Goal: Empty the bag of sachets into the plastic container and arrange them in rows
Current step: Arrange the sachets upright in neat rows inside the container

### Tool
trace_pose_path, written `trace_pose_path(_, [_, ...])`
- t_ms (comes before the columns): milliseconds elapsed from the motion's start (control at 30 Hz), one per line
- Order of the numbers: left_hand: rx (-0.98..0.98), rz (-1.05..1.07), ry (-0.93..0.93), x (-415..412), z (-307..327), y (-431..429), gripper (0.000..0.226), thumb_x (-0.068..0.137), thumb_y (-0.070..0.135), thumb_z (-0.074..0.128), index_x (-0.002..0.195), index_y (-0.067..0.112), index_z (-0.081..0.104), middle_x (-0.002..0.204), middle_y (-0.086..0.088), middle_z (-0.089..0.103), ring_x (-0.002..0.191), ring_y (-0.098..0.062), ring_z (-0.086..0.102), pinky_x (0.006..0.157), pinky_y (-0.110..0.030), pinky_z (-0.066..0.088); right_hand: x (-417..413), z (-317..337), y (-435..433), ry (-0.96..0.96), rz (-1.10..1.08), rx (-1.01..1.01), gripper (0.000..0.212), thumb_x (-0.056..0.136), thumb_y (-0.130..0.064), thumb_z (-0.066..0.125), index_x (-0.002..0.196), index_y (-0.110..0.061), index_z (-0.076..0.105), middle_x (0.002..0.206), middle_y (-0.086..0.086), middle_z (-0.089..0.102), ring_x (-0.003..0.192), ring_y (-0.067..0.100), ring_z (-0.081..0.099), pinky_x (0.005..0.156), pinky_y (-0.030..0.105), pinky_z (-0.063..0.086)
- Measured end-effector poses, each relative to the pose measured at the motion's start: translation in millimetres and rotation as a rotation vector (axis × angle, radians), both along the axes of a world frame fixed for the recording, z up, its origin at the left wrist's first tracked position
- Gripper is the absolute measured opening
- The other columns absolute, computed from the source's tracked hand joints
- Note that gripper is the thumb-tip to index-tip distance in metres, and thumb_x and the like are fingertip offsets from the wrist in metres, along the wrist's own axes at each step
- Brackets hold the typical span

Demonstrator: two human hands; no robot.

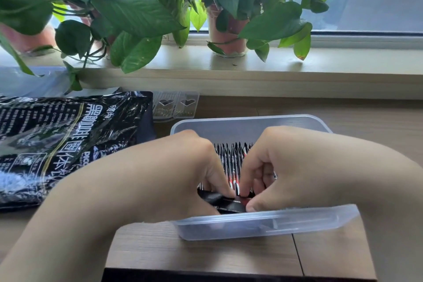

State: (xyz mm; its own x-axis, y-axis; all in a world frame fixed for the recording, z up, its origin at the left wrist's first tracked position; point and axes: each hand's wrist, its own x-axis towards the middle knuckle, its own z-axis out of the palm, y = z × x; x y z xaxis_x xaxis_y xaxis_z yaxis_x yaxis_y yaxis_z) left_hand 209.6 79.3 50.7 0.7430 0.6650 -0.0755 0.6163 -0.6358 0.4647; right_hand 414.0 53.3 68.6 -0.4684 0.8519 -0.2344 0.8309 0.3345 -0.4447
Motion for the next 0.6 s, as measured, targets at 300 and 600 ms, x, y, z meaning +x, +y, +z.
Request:
trace_pose_path(300, [-0.091, 0.012, 0.065, -2.2, 4.2, 0.7, 0.028, 0.074, 0.031, 0.087, 0.101, 0.034, 0.081, 0.086, 0.013, 0.076, 0.077, 0.002, 0.07, 0.069, -0.007, 0.048, -9.1, -7.3, 1.6, -0.065, 0.007, 0.078, 0.013, 0.069, -0.04, 0.084, 0.072, -0.031, 0.074, 0.065, -0.021, 0.065, 0.055, -0.003, 0.055, 0.048, 0.01, 0.043])
trace_pose_path(600, [-0.143, 0.006, 0.159, 4.1, 1.3, 4.4, 0.028, 0.072, 0.025, 0.087, 0.099, 0.029, 0.081, 0.084, 0.01, 0.075, 0.074, -0.003, 0.07, 0.061, -0.004, 0.041, 11.2, 10.2, -7.8, -0.179, -0.173, -0.003, 0.028, 0.084, -0.05, 0.063, 0.072, -0.027, 0.074, 0.061, -0.017, 0.072, 0.049, 0.001, 0.064, 0.049, 0.017, 0.055])
